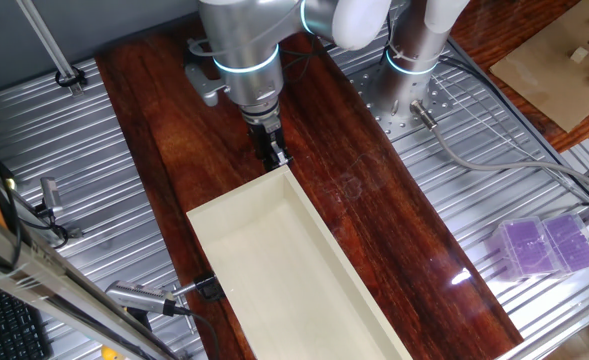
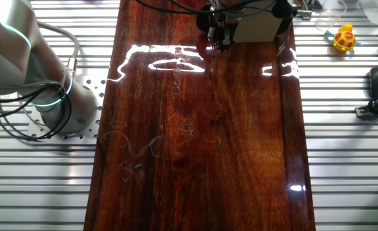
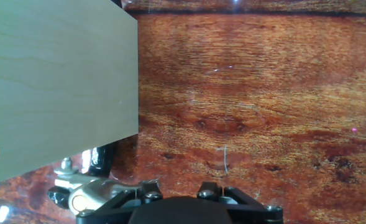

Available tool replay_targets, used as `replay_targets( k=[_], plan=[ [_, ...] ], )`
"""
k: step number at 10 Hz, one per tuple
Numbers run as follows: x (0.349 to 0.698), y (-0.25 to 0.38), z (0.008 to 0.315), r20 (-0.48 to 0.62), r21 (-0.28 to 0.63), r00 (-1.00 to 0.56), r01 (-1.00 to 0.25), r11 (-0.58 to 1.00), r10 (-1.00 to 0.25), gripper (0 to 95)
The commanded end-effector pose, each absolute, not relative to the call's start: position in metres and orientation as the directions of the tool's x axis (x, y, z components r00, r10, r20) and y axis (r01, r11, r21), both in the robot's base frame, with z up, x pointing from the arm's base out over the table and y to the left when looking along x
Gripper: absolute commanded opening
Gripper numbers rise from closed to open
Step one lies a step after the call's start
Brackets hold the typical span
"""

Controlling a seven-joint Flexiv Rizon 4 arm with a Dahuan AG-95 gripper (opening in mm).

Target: Turn off the water tap

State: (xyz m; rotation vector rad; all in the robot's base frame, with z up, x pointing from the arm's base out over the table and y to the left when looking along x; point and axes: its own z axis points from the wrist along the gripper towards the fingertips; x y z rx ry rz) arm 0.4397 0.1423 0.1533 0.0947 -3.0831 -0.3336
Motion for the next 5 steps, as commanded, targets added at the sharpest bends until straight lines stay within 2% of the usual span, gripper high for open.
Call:
replay_targets(
  k=[1,5],
  plan=[
    [0.442,0.143,0.154,0.032,0.214,-0.997,-0.064,0.975,-0.072,38.0],
    [0.454,0.138,0.163,0.026,0.2,-0.991,-0.124,0.972,-0.132,38.0]
  ],
)
